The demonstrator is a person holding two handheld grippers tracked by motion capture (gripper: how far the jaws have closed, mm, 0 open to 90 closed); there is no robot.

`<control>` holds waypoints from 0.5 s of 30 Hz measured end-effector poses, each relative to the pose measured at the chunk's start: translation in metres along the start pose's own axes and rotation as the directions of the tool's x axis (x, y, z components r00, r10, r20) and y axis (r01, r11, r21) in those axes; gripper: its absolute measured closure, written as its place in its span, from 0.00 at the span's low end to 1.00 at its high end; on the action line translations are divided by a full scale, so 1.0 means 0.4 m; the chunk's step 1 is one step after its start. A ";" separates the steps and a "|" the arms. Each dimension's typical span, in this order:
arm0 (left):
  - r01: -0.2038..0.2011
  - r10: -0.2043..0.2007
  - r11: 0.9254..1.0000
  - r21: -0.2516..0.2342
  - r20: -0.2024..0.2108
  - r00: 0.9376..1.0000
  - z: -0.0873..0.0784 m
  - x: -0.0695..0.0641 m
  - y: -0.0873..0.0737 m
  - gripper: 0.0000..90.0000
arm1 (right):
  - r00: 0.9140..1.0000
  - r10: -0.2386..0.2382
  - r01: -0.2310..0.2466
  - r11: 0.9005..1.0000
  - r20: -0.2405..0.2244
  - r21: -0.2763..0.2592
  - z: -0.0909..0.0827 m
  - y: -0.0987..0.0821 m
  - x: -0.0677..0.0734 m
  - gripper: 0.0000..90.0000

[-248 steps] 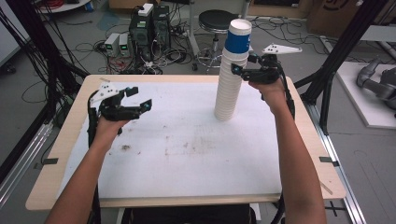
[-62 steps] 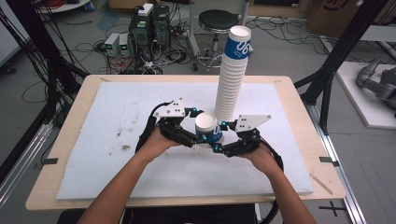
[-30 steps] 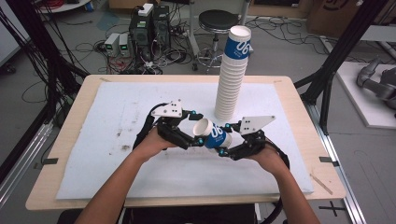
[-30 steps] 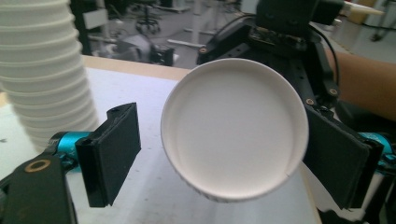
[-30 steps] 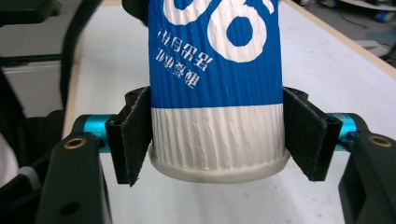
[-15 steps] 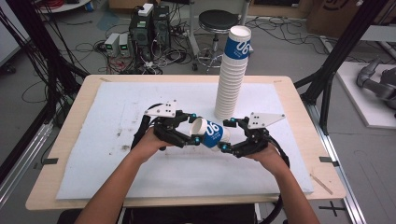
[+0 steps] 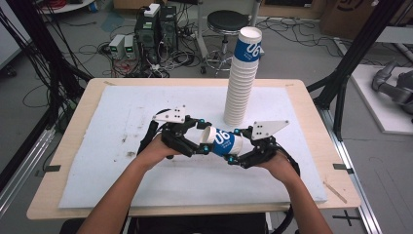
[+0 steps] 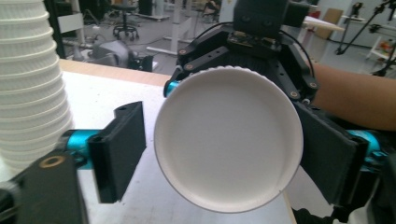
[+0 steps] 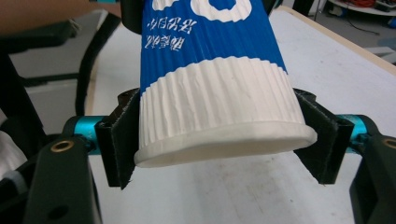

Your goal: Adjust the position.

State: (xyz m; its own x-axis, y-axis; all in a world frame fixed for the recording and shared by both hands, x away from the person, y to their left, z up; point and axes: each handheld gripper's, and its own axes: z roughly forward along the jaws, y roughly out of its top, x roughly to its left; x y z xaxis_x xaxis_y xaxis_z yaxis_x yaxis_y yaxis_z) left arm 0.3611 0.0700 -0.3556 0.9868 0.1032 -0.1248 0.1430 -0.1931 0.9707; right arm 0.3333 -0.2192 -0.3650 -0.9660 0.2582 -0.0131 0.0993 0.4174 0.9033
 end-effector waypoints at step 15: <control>0.007 0.000 0.996 -0.088 0.078 0.997 -0.014 0.006 -0.012 0.33 | 0.994 0.109 -0.112 0.985 -0.032 -0.130 -0.017 0.006 0.000 0.20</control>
State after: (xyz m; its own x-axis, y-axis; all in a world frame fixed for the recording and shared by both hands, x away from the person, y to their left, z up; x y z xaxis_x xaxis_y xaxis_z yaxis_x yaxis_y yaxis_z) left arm 0.3624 0.0767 -0.3594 0.9897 0.0267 -0.1409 0.1430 -0.1059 0.9841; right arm 0.3317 -0.2242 -0.3601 -0.9565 0.2744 0.0993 0.1754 0.2688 0.9471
